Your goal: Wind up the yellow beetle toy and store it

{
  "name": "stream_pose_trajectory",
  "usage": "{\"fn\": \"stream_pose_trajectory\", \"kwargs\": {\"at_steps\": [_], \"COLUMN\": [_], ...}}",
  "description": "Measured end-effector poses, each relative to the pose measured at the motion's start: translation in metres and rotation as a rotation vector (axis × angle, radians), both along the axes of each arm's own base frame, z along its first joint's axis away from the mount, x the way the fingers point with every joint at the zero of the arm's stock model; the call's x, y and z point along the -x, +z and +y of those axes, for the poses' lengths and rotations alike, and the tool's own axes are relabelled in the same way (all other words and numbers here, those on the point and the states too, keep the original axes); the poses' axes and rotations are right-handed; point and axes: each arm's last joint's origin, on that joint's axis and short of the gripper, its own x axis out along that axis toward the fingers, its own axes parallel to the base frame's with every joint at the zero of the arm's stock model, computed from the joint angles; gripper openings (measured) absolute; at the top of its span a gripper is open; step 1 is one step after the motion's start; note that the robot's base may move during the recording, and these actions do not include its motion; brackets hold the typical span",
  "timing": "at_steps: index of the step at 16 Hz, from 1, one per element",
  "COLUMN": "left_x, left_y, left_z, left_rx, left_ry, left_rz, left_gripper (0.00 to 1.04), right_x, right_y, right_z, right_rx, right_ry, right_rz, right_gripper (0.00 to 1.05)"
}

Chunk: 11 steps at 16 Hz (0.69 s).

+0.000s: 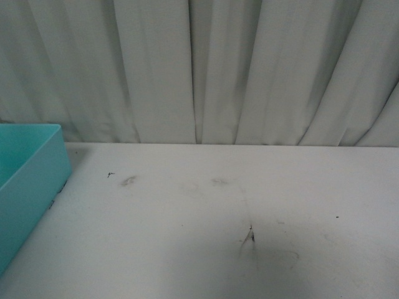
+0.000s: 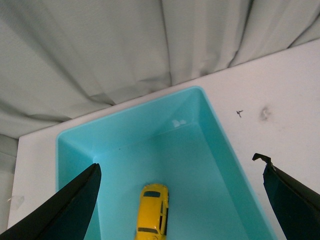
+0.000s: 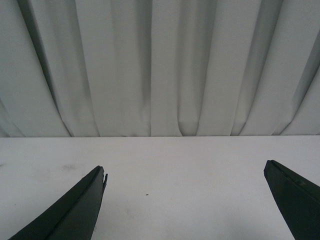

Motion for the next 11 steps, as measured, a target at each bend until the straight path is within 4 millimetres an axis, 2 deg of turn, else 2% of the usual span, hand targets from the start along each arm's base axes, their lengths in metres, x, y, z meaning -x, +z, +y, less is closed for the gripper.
{"fn": "stream_pose_trajectory", "kwargs": {"at_steps": [1, 2, 3, 4, 5, 7, 9, 11], "left_x": [0.010, 0.035, 0.057, 0.074, 0.084, 0.100, 0.103, 0.114], "left_y": [0.004, -0.003, -0.004, 0.004, -0.006, -0.039, -0.040, -0.044], "left_z": [-0.009, -0.030, -0.049, -0.063, -0.072, -0.086, -0.088, -0.095], "left_rx": [-0.058, 0.039, 0.146, 0.201, 0.232, 0.266, 0.267, 0.267], "left_ry": [0.048, 0.135, 0.156, 0.157, 0.170, 0.194, 0.192, 0.181], "left_rz": [-0.204, -0.379, -0.461, -0.553, -0.555, -0.484, -0.493, -0.525], "left_gripper": [0.90, 0.74, 0.59, 0.43, 0.28, 0.02, 0.02, 0.02], "right_x": [0.000, 0.000, 0.000, 0.000, 0.000, 0.000, 0.000, 0.000], "right_y": [0.000, 0.000, 0.000, 0.000, 0.000, 0.000, 0.000, 0.000], "right_z": [0.000, 0.000, 0.000, 0.000, 0.000, 0.000, 0.000, 0.000], "right_rx": [0.000, 0.000, 0.000, 0.000, 0.000, 0.000, 0.000, 0.000], "right_ry": [0.000, 0.000, 0.000, 0.000, 0.000, 0.000, 0.000, 0.000], "right_rz": [0.000, 0.000, 0.000, 0.000, 0.000, 0.000, 0.000, 0.000], "right_gripper": [0.98, 0.98, 0.98, 0.98, 0.98, 0.98, 0.98, 0.98]}}
